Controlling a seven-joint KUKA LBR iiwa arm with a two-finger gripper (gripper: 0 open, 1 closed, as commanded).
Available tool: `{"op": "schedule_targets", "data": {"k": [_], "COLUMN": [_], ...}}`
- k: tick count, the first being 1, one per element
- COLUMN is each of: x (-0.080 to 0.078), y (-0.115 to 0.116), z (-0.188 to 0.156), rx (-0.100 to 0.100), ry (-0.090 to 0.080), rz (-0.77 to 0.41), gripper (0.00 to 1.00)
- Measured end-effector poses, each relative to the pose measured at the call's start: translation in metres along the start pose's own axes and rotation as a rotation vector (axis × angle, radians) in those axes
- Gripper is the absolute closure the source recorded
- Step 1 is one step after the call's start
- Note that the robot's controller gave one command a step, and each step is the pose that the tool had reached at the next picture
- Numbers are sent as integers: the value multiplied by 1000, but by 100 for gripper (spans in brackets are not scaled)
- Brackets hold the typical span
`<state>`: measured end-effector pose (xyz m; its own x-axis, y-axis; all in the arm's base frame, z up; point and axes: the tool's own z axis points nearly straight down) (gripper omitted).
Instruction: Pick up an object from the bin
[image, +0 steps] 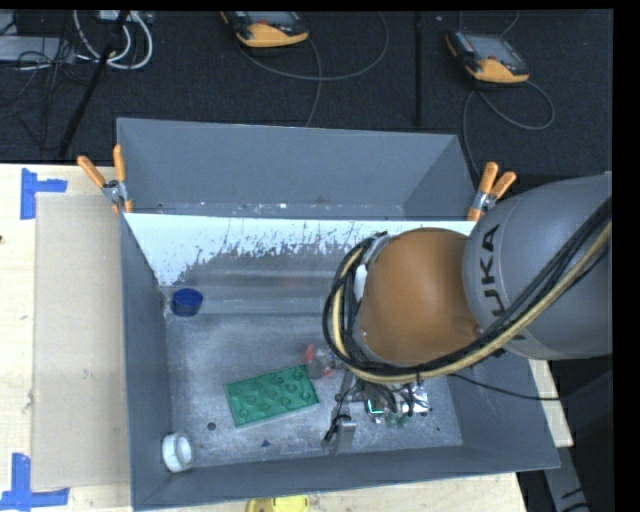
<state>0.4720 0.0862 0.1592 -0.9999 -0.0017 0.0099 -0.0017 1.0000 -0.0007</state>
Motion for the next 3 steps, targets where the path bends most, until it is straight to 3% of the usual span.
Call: {"op": "schedule_targets", "data": {"k": [1, 2, 3], "x": [-39, -43, -54], "y": [46, 38, 31], "z": [93, 59, 59], "rx": [-1, -2, -2], "ry": [-5, -10, -9], "rz": [75, 186, 259], "gripper": [0, 0, 0]}}
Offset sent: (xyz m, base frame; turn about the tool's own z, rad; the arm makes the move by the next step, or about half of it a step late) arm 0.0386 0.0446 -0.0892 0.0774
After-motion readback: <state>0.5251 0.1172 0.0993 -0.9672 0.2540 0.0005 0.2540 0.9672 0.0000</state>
